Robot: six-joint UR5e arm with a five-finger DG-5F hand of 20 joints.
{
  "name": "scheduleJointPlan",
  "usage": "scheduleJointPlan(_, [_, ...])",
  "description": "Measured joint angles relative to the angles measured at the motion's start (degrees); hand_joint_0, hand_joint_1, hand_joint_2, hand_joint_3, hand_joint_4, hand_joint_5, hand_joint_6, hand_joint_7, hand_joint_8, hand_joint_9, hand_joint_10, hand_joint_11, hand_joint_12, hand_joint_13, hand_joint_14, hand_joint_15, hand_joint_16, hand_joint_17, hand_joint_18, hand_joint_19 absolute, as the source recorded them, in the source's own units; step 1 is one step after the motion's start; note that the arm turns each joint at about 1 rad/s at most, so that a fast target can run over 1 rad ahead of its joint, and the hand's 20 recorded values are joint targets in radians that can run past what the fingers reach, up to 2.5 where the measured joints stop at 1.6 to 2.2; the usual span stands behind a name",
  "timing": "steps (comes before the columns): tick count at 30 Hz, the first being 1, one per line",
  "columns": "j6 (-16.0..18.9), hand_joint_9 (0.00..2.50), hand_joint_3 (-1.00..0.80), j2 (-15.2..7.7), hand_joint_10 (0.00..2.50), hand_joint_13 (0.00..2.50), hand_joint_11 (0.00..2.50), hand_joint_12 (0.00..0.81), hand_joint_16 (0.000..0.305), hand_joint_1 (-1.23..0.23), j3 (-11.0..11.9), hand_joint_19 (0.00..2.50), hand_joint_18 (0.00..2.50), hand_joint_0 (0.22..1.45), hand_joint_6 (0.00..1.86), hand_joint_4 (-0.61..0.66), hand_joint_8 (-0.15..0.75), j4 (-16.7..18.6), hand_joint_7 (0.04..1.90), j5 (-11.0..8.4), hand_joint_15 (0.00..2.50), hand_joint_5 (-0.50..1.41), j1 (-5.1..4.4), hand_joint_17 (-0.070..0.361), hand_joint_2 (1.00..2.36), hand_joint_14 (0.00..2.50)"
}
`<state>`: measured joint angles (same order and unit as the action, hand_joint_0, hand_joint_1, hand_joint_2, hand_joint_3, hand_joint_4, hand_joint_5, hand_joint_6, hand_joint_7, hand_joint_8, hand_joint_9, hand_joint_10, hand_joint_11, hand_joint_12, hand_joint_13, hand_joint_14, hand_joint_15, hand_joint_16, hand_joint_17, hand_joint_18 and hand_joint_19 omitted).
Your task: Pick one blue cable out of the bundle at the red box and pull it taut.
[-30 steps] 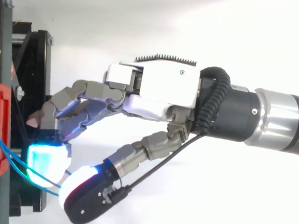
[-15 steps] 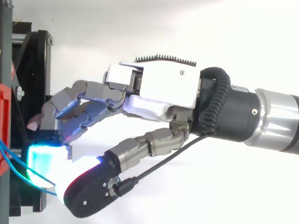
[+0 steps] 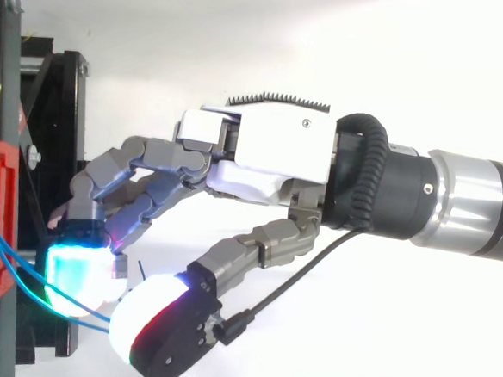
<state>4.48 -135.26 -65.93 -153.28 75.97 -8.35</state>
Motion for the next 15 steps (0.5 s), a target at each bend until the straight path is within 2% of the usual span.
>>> scheduleJointPlan(6, [0.0, 0.9, -0.5, 0.0, 0.01, 0.45, 0.97, 0.43, 0.068, -0.99, 0.0, 0.09, 0.44, 0.35, 0.85, 0.04, 0.403, 0.0, 0.99, 0.03, 0.2, -0.04, 0.0, 0.154, 1.0, 0.01])
scheduleJointPlan(9, [0.01, 0.87, -0.5, 0.0, 0.01, 0.44, 0.98, 0.426, 0.067, -1.05, 0.01, 0.07, 0.44, 0.36, 0.87, 0.07, 0.403, 0.0, 1.01, 0.03, 0.2, -0.05, 0.0, 0.15, 1.0, 0.01])
scheduleJointPlan(15, [-0.03, 0.85, -0.5, 0.0, 0.01, 0.44, 0.99, 0.448, 0.072, -1.06, 0.01, 0.07, 0.45, 0.32, 0.87, 0.08, 0.418, 0.0, 0.98, 0.04, 0.2, -0.05, 0.0, 0.161, 1.0, 0.01])
